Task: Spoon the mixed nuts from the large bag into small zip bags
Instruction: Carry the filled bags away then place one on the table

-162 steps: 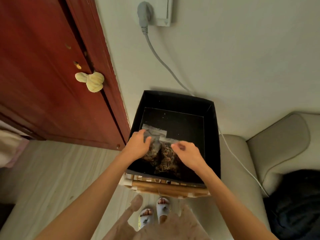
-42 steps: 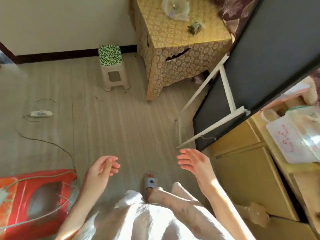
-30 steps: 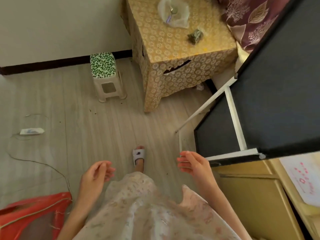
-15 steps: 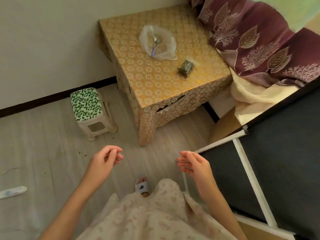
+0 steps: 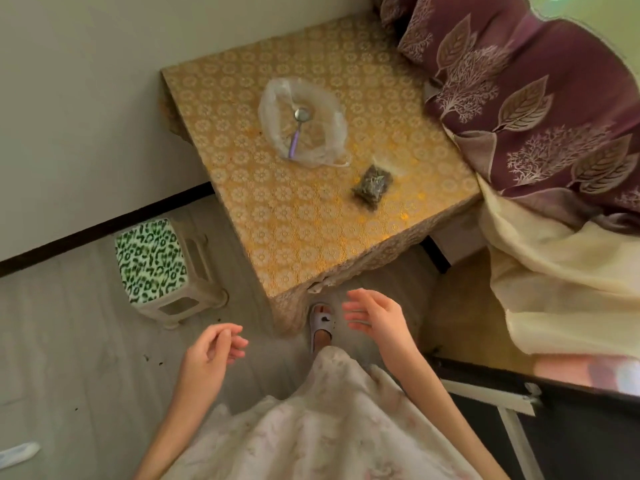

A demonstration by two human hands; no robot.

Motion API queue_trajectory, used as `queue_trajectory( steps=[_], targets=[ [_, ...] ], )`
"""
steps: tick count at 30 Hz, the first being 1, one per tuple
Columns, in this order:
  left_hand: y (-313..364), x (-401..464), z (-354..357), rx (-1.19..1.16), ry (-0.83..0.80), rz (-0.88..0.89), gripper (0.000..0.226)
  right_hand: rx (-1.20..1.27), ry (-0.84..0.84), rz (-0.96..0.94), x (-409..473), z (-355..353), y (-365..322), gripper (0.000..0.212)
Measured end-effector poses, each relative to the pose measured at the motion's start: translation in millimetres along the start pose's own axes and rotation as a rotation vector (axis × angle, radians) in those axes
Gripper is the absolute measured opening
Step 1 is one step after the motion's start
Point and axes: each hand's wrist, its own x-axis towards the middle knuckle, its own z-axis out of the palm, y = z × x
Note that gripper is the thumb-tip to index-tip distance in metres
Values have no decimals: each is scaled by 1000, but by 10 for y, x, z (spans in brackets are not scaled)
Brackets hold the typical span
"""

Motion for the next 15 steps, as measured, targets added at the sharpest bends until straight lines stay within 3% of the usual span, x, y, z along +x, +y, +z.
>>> queue_trajectory(
  steps=[6, 9, 15],
  targets=[
    [296, 628, 225, -8, 76, -86, 26, -35, -65, 64, 1040, 56, -666, 16],
    [452, 875, 312, 14, 88, -125, 25, -103, -17, 109, 1571, 41, -883, 18],
    [768, 1332, 502, 62, -9, -147, 23, -697, 268, 55, 2452, -49, -1005, 51]
  ],
)
